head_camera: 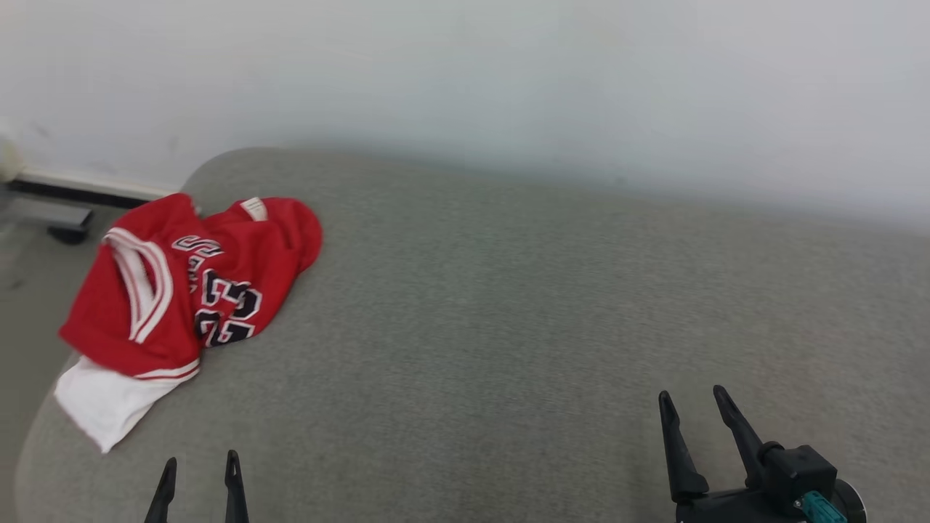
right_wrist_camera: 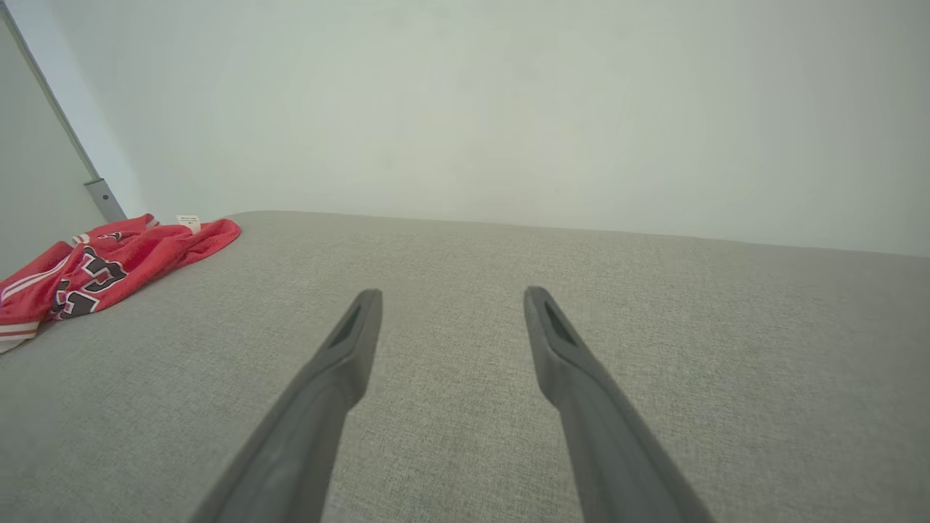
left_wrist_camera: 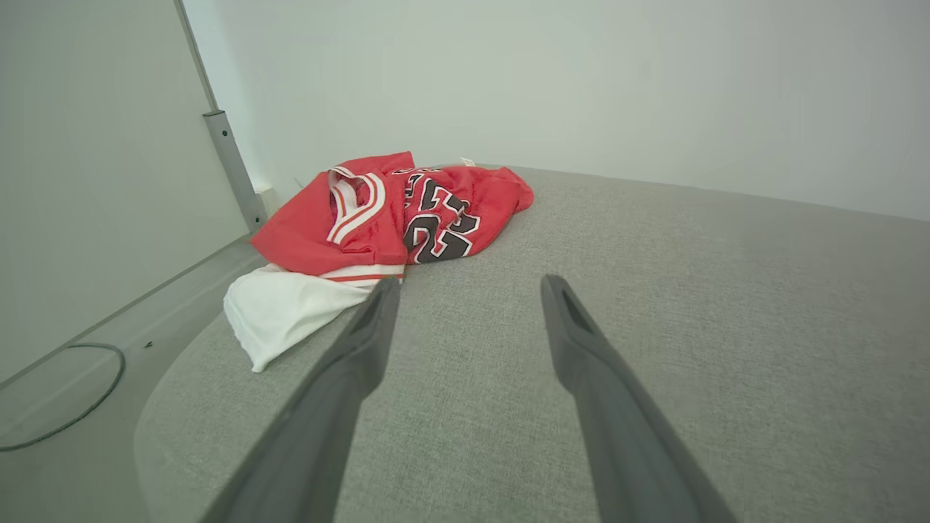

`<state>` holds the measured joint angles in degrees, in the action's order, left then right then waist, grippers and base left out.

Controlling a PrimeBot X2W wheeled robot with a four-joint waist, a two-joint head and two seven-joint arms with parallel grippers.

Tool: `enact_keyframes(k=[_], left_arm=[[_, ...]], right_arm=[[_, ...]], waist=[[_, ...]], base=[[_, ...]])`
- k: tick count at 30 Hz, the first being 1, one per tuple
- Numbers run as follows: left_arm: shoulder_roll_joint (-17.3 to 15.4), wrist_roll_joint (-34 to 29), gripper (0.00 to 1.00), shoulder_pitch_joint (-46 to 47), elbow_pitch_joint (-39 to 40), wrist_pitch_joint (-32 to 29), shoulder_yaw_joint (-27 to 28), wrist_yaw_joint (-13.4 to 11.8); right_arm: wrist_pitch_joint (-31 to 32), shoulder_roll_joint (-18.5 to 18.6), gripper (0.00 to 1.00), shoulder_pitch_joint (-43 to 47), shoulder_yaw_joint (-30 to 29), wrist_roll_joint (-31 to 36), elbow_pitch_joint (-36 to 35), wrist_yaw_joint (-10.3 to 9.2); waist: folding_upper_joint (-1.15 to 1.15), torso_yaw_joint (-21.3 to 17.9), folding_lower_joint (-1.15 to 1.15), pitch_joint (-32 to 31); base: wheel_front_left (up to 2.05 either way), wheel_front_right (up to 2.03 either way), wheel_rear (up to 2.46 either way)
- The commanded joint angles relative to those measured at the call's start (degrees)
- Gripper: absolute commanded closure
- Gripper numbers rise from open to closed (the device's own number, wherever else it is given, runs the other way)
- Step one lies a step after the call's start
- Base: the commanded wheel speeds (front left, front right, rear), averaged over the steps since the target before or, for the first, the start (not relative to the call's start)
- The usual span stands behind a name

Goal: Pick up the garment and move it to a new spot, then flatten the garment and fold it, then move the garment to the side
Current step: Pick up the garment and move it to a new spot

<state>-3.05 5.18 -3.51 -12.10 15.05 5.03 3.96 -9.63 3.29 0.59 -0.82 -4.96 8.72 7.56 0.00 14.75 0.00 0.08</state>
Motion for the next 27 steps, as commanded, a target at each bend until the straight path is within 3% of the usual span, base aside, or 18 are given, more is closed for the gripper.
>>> enact_keyframes(k=[1, 13, 27], left_arm=[[-0.1, -0.3, 0.00, -0.5, 0.3, 0.2, 0.3, -0.2], [0.0, -0.4, 0.00, -0.9, 0.5, 0.2, 1.4, -0.1], [0.1, 0.2, 0.00, 2.4, 0.8, 0.2, 1.2, 0.3]], right_arm=[[-0.1, -0.2, 0.00, 0.2, 0.3, -0.4, -0.1, -0.12], [0.4, -0.3, 0.00, -0.3, 1.7, -0.2, -0.2, -0.12], [0.6, -0.1, 0.00, 0.0, 2.3, -0.6, -0.4, -0.12]], waist=[[0.00, 5.2, 0.00, 0.5], [0.00, 11.5, 0.00, 0.2], [0.00, 11.4, 0.00, 0.7]], base=[[0.00, 0.00, 0.00], [0.00, 0.00, 0.00], [0.00, 0.00, 0.00]])
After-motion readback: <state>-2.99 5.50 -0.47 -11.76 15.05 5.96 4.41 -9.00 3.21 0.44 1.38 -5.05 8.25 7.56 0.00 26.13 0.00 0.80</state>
